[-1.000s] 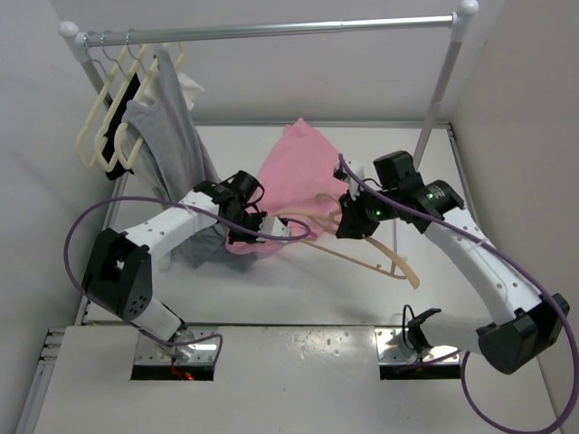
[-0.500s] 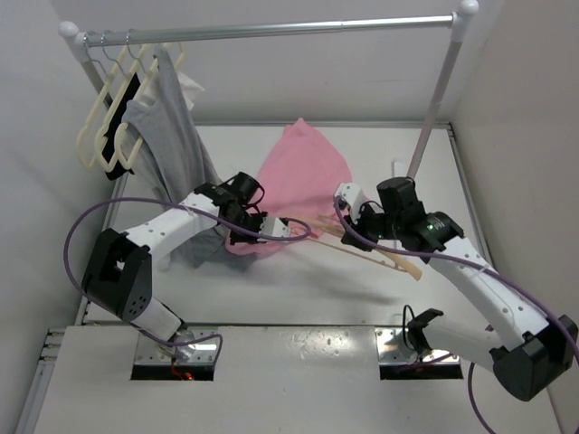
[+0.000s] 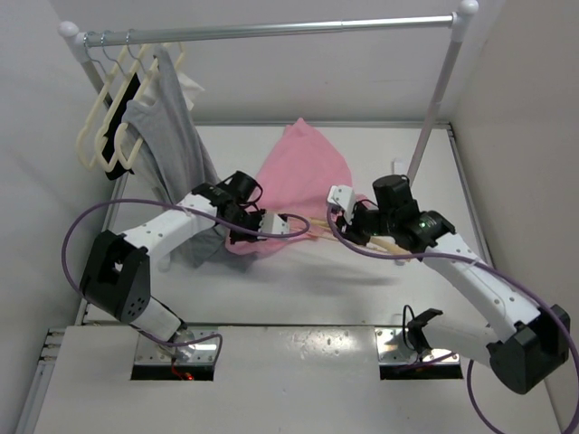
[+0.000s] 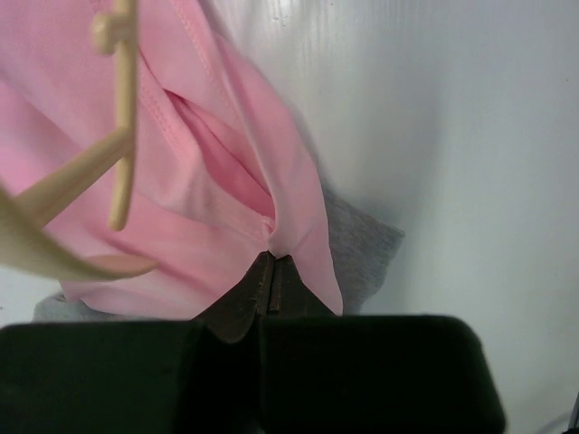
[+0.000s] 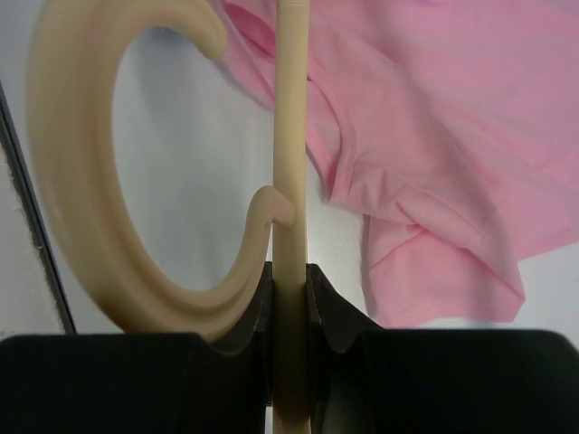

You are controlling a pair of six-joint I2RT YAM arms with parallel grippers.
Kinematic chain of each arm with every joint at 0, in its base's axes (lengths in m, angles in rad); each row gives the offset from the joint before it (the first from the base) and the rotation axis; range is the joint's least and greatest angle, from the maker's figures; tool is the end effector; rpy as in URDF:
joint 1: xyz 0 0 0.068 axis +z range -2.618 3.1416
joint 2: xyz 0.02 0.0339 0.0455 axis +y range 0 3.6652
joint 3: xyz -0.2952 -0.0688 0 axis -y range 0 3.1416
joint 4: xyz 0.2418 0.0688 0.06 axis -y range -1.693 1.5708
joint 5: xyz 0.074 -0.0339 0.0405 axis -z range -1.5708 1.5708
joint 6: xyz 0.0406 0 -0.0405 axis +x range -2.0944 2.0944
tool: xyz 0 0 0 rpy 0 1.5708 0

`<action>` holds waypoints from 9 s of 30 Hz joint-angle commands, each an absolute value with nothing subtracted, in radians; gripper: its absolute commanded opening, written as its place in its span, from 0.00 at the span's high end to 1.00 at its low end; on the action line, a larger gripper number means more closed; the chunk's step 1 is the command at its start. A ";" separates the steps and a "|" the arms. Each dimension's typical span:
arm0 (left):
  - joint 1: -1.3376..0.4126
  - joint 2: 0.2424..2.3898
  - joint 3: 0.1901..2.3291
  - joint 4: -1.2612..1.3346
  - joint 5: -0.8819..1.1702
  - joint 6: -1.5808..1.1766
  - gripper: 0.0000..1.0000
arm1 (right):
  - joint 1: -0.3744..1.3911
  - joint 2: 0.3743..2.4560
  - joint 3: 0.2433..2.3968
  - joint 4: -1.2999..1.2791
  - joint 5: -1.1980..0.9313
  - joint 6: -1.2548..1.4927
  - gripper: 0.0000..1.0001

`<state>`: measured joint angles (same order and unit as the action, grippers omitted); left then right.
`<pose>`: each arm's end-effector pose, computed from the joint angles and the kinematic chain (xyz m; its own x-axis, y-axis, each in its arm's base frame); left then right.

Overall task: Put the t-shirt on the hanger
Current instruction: Place tshirt on hanger

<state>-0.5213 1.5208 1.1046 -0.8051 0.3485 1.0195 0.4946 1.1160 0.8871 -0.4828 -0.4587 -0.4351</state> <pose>0.2438 -0.1560 0.2601 0.0583 0.8898 -0.4527 0.9923 -0.0022 0.1236 0.1878 0.1217 0.3102 -0.2175 -0.5467 -0.8086 -0.8959 0.4406 -0.0569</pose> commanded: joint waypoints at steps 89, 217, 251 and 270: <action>-0.785 1.468 1.465 -0.833 0.485 1.078 0.87 | 0.617 0.946 0.551 0.210 -0.423 -0.081 1.00; -0.506 1.120 1.065 -0.652 0.432 0.684 1.00 | 0.417 1.307 0.611 -0.028 0.502 0.735 1.00; -0.525 1.262 1.109 -0.703 0.290 0.649 1.00 | 0.285 1.146 0.592 0.000 0.117 0.430 1.00; -0.525 1.262 1.100 -0.672 0.301 0.528 1.00 | 0.598 1.356 0.704 0.052 -0.126 0.428 0.05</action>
<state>-0.5175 1.2728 1.0668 -0.7155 0.2901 0.5545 0.5468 1.3121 0.6266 0.0208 -0.1310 0.4503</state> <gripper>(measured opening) 0.218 0.958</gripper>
